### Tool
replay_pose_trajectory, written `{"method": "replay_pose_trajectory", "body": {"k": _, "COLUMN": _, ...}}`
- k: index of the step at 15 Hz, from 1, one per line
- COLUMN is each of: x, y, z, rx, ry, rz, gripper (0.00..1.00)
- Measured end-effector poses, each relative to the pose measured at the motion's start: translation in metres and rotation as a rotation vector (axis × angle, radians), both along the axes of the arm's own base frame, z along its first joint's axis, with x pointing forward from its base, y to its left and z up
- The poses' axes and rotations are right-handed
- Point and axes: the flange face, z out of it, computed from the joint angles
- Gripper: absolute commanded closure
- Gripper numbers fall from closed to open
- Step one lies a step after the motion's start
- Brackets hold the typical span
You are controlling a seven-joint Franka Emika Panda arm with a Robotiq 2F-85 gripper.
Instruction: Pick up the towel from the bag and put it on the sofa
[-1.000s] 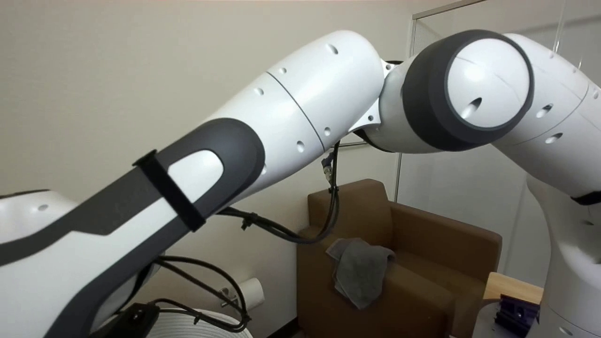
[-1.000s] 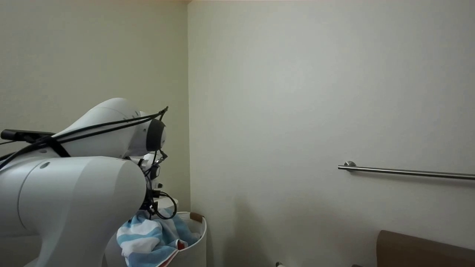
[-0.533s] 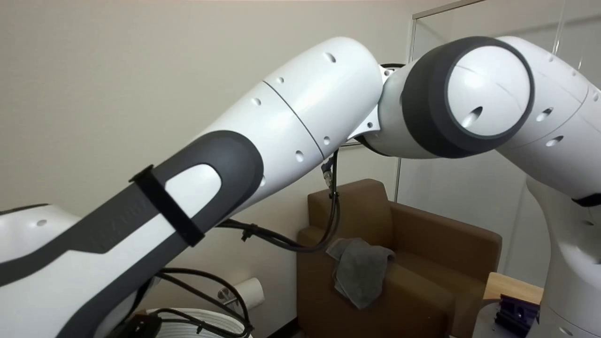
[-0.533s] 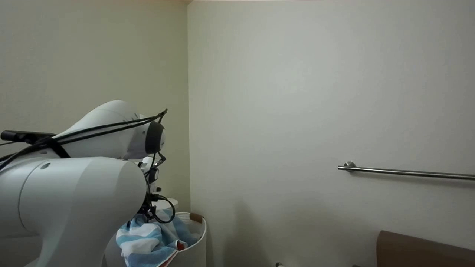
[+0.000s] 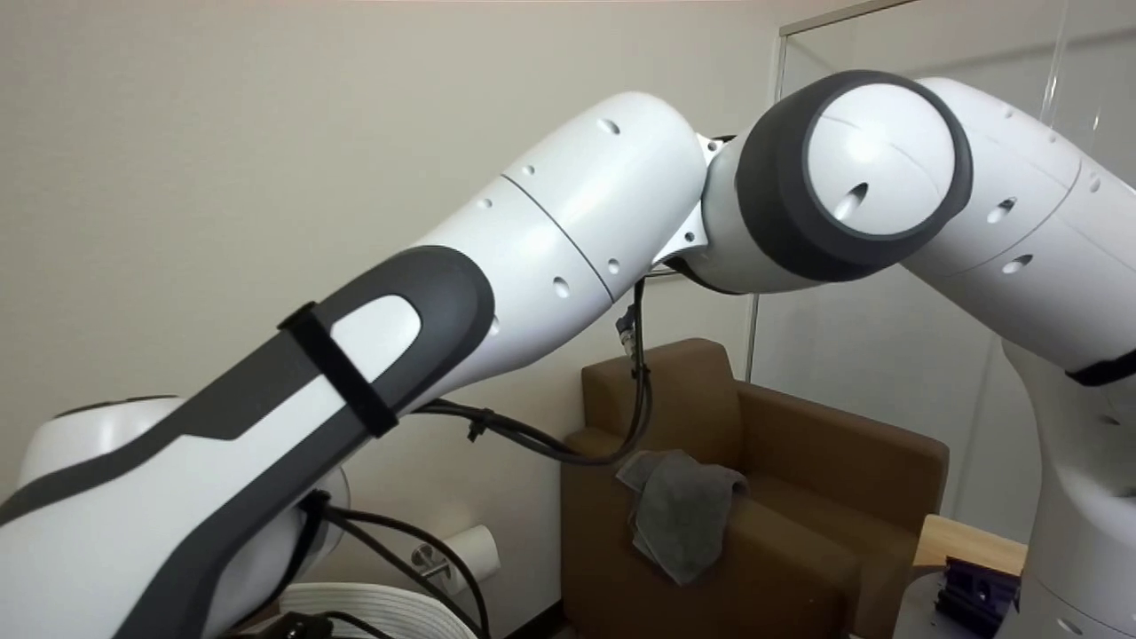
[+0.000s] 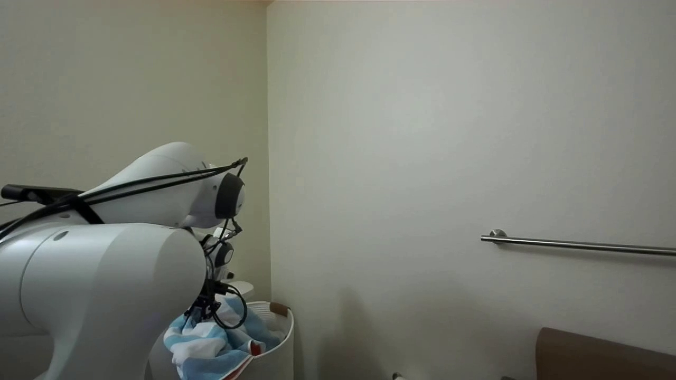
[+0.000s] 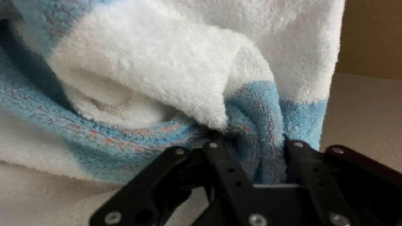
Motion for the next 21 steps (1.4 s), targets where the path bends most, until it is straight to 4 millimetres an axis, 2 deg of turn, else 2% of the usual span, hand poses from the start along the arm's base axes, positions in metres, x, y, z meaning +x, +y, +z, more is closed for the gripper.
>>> {"method": "replay_pose_trajectory", "body": {"k": 2, "x": 0.002, "y": -0.006, "z": -0.003, "rx": 0.047, "ry": 0.024, "rz": 0.002, "gripper": 0.91}}
{"method": "replay_pose_trajectory", "body": {"k": 6, "x": 0.009, "y": -0.02, "z": -0.004, "rx": 0.186, "ry": 0.097, "rz": 0.026, "gripper": 0.89}}
{"method": "replay_pose_trajectory", "body": {"k": 9, "x": 0.029, "y": -0.036, "z": 0.012, "rx": 0.318, "ry": 0.131, "rz": 0.034, "gripper": 0.89}}
{"method": "replay_pose_trajectory", "body": {"k": 12, "x": 0.052, "y": -0.055, "z": 0.045, "rx": 0.471, "ry": 0.143, "rz": 0.031, "gripper": 0.89}}
{"method": "replay_pose_trajectory", "body": {"k": 15, "x": 0.067, "y": -0.083, "z": 0.088, "rx": 0.611, "ry": 0.143, "rz": 0.014, "gripper": 0.9}}
{"method": "replay_pose_trajectory", "body": {"k": 21, "x": 0.075, "y": -0.148, "z": 0.176, "rx": 0.709, "ry": 0.099, "rz": -0.062, "gripper": 0.9}}
